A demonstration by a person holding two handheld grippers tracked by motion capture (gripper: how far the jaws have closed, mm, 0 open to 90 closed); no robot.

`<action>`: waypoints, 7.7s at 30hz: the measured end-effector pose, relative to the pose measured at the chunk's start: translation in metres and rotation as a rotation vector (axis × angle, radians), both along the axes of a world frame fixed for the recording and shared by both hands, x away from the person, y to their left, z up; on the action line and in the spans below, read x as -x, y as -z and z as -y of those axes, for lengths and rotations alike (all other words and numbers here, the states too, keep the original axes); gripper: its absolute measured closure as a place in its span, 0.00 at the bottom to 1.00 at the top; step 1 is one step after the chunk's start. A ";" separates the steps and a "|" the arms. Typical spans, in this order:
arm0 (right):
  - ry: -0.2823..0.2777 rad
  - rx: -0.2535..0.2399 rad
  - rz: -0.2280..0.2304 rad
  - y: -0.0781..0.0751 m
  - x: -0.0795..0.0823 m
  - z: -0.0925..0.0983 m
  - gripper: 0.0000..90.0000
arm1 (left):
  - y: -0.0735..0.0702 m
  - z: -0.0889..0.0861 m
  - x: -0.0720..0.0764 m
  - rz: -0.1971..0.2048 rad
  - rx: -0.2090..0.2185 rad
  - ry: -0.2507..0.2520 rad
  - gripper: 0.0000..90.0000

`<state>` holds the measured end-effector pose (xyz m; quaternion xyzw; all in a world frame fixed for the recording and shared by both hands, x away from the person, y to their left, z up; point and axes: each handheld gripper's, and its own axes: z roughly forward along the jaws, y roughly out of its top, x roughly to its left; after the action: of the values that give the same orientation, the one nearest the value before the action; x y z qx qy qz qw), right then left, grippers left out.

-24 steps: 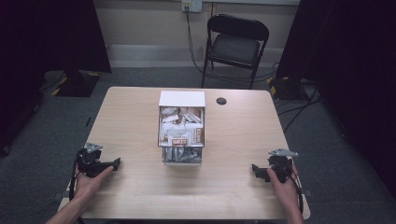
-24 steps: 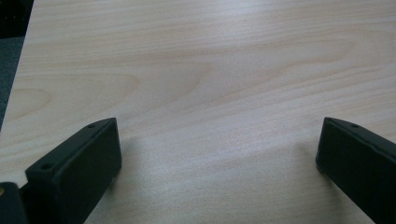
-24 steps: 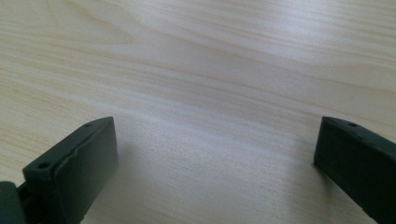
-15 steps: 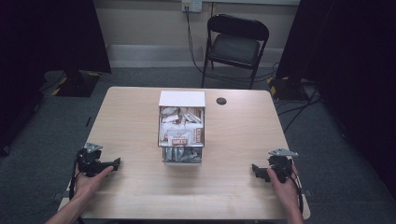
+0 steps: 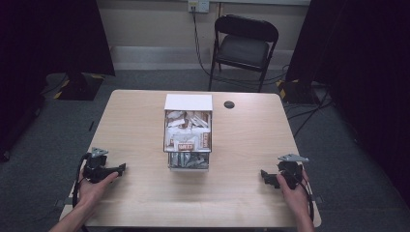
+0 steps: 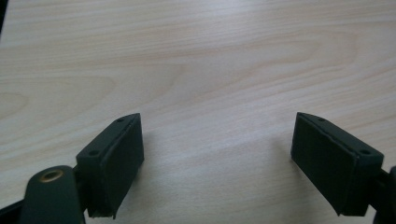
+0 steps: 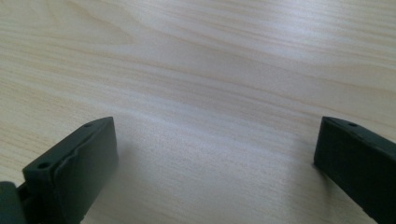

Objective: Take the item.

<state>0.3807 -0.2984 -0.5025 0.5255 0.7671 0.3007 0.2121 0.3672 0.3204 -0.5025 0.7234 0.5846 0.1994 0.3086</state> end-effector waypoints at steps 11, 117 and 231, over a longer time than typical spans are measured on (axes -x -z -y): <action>0.000 0.000 0.000 0.000 0.000 0.000 0.00 | -0.008 0.005 0.000 0.010 0.040 0.048 0.23; 0.003 0.000 0.002 0.000 0.000 0.000 0.00 | -0.194 0.101 -0.007 0.330 0.335 0.667 0.49; 0.002 0.000 -0.001 0.000 0.000 0.000 0.00 | -0.175 0.179 -0.026 0.194 0.289 0.905 1.00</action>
<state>0.3805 -0.2982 -0.5025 0.5263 0.7667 0.3004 0.2120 0.3930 0.1412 -0.3274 0.8328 0.2016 0.0285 0.5148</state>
